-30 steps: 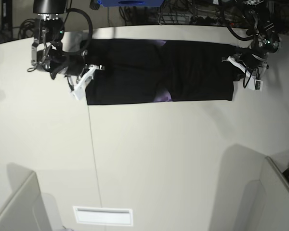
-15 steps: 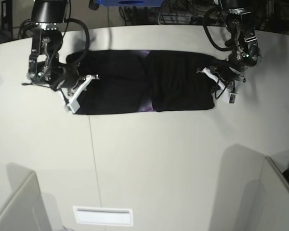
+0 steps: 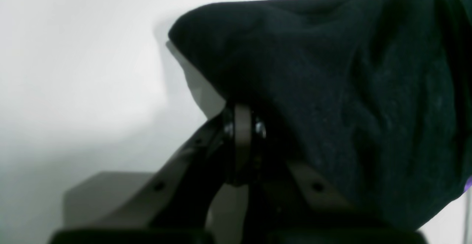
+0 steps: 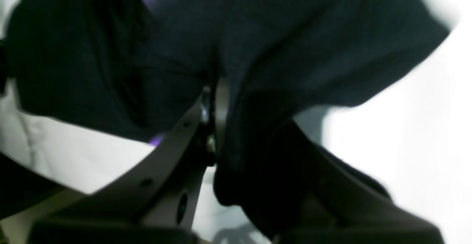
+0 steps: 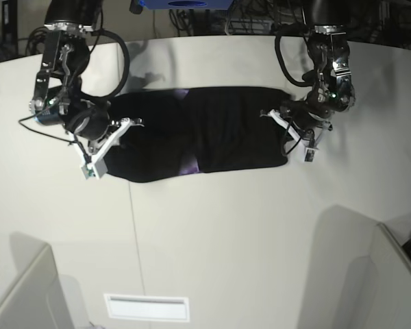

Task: Fold the T-shirt properly
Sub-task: 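Fold the strip end in the right gripper over toward the left gripper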

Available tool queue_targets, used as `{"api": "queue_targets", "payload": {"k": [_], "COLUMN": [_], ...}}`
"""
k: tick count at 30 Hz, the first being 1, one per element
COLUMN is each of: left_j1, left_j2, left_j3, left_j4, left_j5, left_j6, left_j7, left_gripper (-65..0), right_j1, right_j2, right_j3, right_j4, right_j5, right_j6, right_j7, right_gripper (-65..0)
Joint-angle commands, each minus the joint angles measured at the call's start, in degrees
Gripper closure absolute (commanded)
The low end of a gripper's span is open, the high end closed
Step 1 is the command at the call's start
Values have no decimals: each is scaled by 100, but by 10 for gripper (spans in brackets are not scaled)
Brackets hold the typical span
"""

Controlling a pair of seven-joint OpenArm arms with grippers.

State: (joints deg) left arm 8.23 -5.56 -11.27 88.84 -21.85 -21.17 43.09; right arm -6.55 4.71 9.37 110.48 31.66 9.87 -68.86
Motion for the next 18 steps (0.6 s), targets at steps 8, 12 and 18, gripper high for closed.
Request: {"api": "queue_targets", "payload": {"k": [8,12,18], "left_j1": [-98,-106,-106], "left_j2": [-11,-11,-20], "left_j3": [94,94,94], "left_j4": [26,26,26], "left_j5": [70,70,70], "left_j6": [170,196,196], "left_j7": [135,135,135], "left_gripper": [0,0,0], "right_j1": [228,228,360], "right_j2": [-440,-546,-669], "right_j3": [-370,-915,-1398], "right_j4": [236,236,394], "right_j5": [118,135,135], "right_j6": [11,-525,-938], "right_j7": [-336,-310,-301], "right_gripper": [0,0,0]}}
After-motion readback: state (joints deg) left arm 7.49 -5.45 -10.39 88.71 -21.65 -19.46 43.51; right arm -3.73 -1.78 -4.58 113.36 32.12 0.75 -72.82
